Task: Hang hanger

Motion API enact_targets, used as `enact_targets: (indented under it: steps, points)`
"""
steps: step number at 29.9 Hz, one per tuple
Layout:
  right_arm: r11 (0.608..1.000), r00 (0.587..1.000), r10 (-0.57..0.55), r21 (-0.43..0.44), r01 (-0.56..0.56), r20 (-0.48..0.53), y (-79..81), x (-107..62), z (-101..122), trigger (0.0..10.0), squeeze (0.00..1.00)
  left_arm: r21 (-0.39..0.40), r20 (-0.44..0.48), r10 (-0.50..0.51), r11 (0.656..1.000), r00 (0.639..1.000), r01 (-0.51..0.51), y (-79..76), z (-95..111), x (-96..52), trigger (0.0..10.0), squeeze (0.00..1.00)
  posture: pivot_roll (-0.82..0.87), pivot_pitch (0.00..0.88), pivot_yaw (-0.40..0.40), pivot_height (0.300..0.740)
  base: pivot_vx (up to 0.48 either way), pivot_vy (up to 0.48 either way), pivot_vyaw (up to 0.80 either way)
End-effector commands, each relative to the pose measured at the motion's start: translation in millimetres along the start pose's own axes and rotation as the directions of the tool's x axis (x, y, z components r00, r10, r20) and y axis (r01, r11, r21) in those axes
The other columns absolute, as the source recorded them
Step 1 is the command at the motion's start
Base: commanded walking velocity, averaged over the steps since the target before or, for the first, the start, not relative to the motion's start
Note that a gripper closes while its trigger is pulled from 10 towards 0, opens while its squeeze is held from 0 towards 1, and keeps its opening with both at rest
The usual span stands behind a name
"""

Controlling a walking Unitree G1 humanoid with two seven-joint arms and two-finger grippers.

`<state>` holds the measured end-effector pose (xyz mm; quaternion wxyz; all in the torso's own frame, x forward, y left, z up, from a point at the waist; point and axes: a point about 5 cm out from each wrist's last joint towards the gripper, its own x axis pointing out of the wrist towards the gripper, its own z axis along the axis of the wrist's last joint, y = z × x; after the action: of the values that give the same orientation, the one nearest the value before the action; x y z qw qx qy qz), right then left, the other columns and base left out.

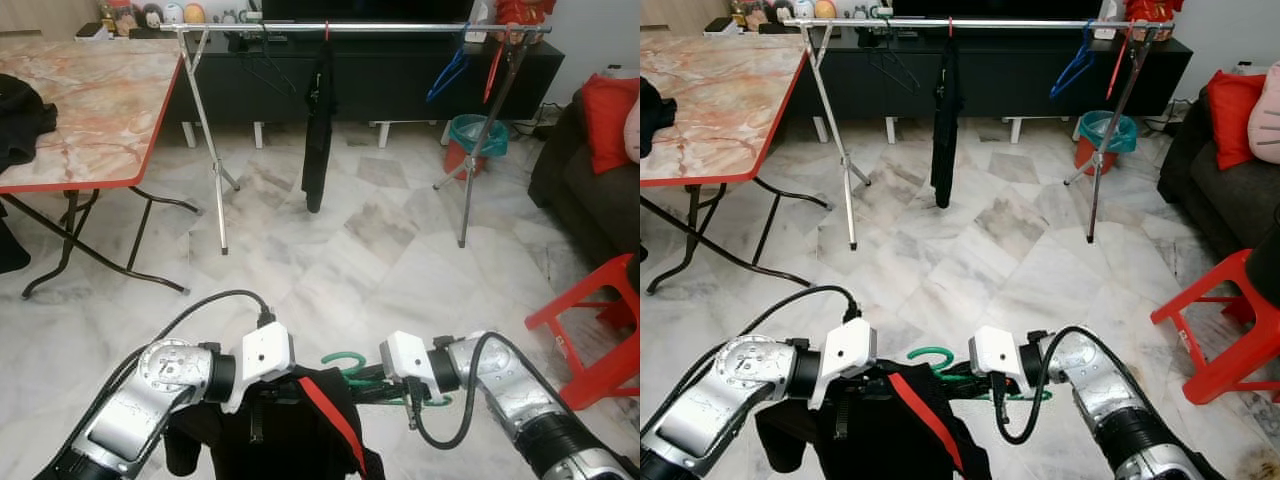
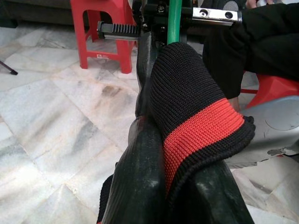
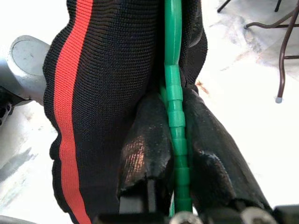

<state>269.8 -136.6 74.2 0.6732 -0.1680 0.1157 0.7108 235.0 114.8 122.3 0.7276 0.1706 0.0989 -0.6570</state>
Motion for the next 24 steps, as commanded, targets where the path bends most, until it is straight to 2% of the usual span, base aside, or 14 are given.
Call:
enact_targets:
  steps: [1, 14, 24]
  points:
    - [0.999, 0.998, -0.028, -0.038, 0.03, 0.049, -4.0, -2.8, 10.8, 0.0, 0.0, 0.022, 0.038, -0.04, 0.999, 0.998, 0.039, -5.3, 8.8, 4.9, 10.0, 0.0, 0.01, 0.049, -0.039, 0.74, 0.0, 0.0, 0.0]
    - [0.998, 0.999, -0.039, -0.039, 0.04, 0.036, -0.4, -5.8, 8.2, 0.0, 0.0, 0.038, 0.041, -0.042, 0.998, 0.998, 0.04, -5.1, 10.4, 5.7, 10.0, 0.0, 0.01, 0.038, -0.023, 0.74, 0.0, 0.0, 0.0]
    - [0.998, 0.998, -0.049, -0.037, 0.05, 0.034, 2.6, -2.7, 6.0, 0.0, 0.0, 0.029, 0.085, -0.006, 1.0, 0.996, 0.003, -2.5, 17.2, 6.3, 10.0, 0.0, 0.02, 0.033, -0.014, 0.74, 0.0, 0.0, 0.0]
